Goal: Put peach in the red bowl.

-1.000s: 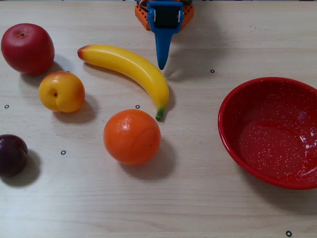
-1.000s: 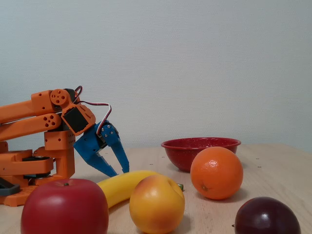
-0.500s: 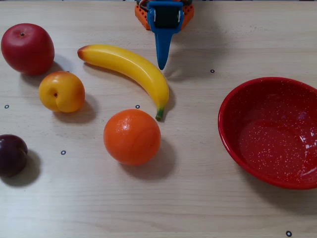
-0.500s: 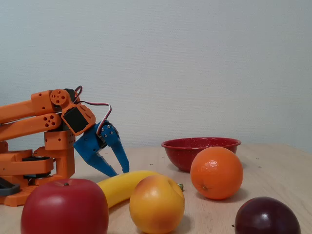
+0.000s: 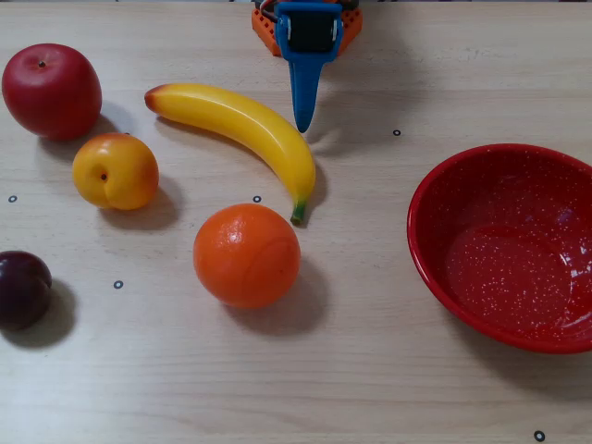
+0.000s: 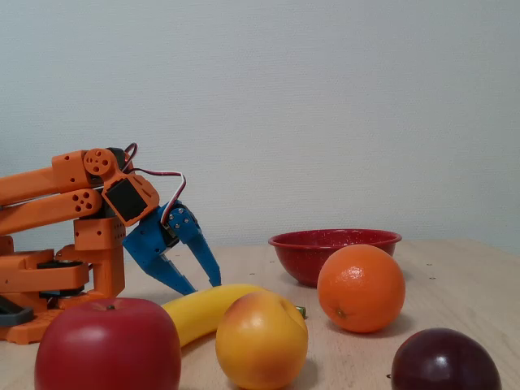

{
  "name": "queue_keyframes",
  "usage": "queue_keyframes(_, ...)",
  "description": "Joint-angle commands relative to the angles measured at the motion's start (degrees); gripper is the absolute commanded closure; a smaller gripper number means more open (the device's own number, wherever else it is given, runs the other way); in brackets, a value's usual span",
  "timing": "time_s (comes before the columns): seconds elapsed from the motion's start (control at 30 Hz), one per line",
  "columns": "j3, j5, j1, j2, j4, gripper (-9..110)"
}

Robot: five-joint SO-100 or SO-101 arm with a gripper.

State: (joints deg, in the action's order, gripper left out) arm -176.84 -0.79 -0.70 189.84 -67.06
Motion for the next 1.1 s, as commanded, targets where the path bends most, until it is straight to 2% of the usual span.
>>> queue_keyframes(0.0, -0.9, -1.3, 1.2, 1.0, 1.6, 99)
queue_keyframes(0.73, -0.5, -2.7, 1.5, 0.6, 1.8, 102)
queue_keyframes(1.07, 11.1, -5.3, 2.6, -3.2, -3.7, 102)
